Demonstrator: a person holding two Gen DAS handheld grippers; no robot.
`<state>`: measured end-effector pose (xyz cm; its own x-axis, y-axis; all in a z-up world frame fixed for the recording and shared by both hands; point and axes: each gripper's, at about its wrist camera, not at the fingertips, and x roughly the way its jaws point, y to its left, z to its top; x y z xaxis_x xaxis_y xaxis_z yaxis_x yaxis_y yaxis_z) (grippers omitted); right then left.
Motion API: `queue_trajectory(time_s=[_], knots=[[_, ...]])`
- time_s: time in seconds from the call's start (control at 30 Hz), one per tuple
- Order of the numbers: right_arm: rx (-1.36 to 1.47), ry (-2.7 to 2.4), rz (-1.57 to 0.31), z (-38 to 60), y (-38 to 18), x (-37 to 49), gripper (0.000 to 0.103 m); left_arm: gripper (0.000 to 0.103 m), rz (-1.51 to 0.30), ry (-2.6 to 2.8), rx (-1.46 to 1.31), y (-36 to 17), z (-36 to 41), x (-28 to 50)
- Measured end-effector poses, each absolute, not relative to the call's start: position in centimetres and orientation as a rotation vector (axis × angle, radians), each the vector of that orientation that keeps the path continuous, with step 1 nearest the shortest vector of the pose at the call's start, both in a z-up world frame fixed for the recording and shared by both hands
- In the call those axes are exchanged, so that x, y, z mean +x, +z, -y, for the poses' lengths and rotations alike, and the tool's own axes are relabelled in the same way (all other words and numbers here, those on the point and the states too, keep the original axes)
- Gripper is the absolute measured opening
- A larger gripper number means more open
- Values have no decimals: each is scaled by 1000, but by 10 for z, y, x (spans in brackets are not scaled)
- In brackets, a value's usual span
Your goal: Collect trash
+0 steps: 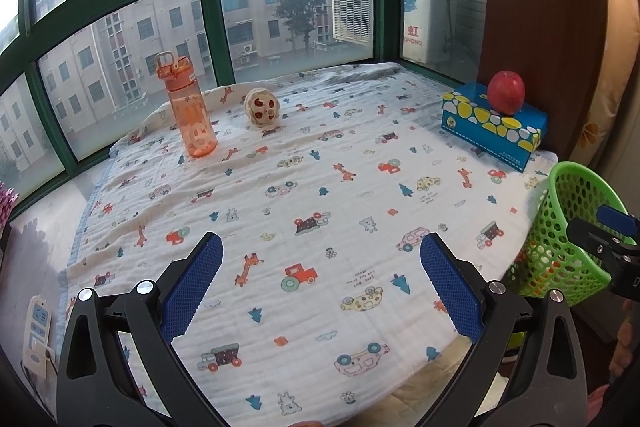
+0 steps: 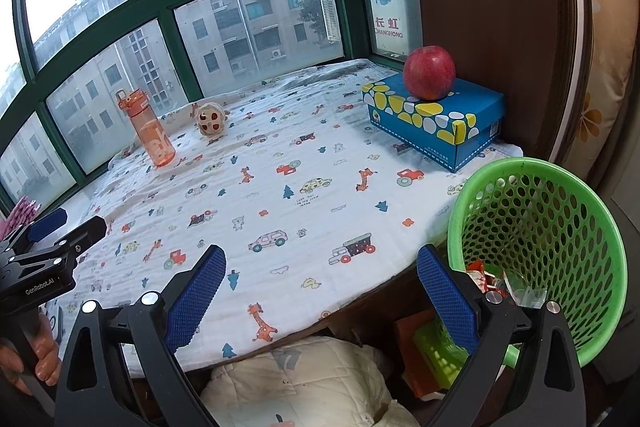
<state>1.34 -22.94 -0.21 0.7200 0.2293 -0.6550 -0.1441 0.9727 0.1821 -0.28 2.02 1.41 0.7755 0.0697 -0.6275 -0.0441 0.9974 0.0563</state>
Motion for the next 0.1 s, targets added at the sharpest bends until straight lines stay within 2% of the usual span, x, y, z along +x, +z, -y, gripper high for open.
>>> queue_trajectory(time_s=[0.1], knots=[[123,207,-740,230,-3,13,93,98,-682,62,38,14,-21,-3]])
